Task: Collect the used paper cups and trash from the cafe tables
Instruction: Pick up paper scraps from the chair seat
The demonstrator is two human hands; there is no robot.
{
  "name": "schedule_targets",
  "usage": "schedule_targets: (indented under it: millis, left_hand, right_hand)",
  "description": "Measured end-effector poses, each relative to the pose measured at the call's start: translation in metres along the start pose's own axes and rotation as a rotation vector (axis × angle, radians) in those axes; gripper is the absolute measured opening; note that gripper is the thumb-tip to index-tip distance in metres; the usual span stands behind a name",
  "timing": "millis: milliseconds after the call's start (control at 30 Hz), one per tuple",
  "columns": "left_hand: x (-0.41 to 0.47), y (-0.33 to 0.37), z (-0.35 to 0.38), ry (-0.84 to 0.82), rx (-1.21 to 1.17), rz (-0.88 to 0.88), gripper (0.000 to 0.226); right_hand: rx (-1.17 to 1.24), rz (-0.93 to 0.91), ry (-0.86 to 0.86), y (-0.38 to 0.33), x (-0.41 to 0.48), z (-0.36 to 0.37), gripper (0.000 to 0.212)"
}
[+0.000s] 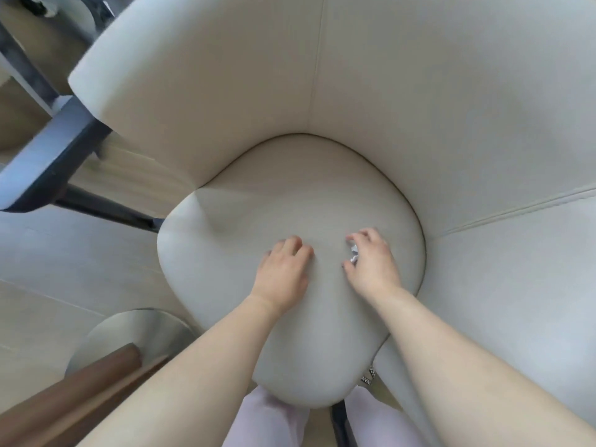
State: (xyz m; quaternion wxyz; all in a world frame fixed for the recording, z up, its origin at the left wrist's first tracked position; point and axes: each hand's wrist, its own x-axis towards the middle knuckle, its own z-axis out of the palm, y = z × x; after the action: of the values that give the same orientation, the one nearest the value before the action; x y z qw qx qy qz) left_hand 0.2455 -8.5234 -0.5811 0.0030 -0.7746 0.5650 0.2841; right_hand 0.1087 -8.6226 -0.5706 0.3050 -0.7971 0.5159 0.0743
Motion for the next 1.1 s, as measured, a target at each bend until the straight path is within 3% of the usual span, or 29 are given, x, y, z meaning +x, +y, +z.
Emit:
schedule_targets:
  millis: [133, 433, 700, 867, 1100]
  left_hand:
    - [-0.003, -0.005, 0.006, 0.029, 0.021, 0.035, 0.047]
    - [-0.011, 0.001, -0.025, -0.084, 0.002, -0.008, 0.046]
    - [-0.072, 0.045, -0.126, 0.17, -0.236, -0.044, 0.026]
    - [-0.126, 0.088, -0.194, 0.339, -0.305, -0.019, 0.023]
    - [-0.198, 0.116, -0.244, 0.487, -0.39, -0.137, 0.014]
  right_hand:
    - [0.028, 0.035, 0.019, 0.005, 0.001, 0.01, 0.028]
    - [0.224, 0.074, -0.083, -0.008, -0.012, -0.005, 0.028]
    - [0.39, -0.162, 0.058, -0.067, -0.067, -0.096, 0.037]
    - [0.426, -0.378, 0.066, -0.102, -0.112, -0.164, 0.037]
    - [0.449, -0.617, 0.022, -0.138, -0.169, -0.215, 0.036]
